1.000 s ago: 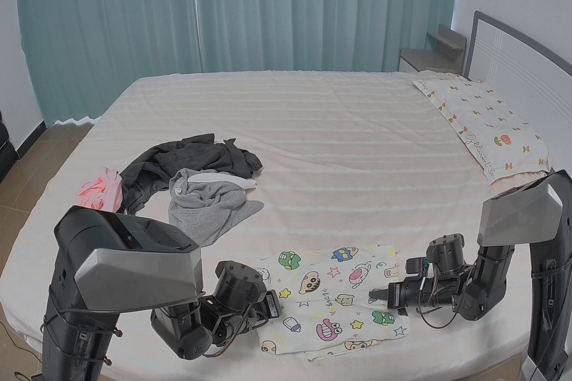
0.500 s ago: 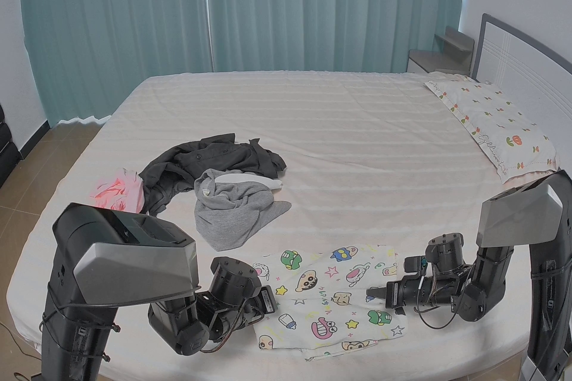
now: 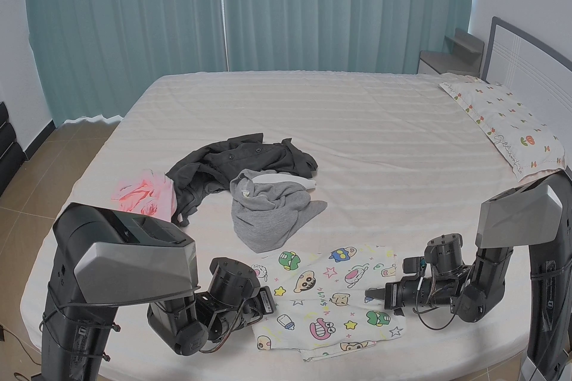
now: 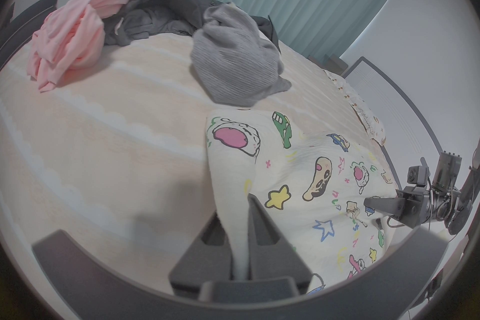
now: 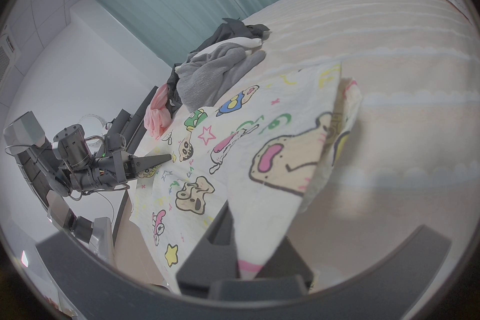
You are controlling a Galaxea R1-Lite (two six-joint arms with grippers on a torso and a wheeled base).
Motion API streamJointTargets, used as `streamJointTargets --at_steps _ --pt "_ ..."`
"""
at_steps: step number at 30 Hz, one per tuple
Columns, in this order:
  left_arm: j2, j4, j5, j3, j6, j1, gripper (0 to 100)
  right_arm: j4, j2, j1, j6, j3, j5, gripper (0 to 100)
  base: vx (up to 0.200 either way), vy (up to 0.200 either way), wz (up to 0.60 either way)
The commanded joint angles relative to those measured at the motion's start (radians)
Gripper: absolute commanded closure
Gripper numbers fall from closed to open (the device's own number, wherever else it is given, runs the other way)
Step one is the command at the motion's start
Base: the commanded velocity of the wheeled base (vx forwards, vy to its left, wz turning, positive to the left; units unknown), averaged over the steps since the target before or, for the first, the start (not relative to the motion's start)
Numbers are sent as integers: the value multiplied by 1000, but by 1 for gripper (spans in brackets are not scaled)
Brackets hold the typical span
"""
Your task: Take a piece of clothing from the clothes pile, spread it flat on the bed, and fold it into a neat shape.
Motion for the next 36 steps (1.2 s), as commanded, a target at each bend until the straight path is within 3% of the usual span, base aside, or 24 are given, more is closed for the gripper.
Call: streamJointTargets --at_steps 1,4,19,20,21,22,27,29,32,36 --pt "4 0 1 0 -2 0 100 -2 0 0 0 0 -1 100 0 200 0" --pt "12 0 2 -3 -2 0 100 0 0 0 0 0 -1 100 0 200 0" --pt "15 -16 4 9 -7 0 100 0 0 -1 0 1 -9 100 0 0 0" --pt "17 -30 4 11 -15 0 0 2 0 -1 0 0 -10 100 0 0 0" --pt "17 -31 4 11 -16 0 0 3 0 0 0 0 -10 100 0 0 0" --pt "18 -56 4 15 -42 0 0 5 0 -1 2 0 -10 0 0 0 0" --pt "20 -125 -1 55 -47 0 0 8 -3 -1 5 6 -21 0 0 0 0" --pt "15 -174 -1 80 -41 8 0 14 -19 -3 -4 32 -67 0 0 0 0" --pt "-9 -188 -15 121 11 29 0 15 -60 -3 -12 69 -76 0 0 0 0" --pt "-97 -188 -111 248 84 40 0 34 -108 -10 -52 126 -79 0 0 0 0"
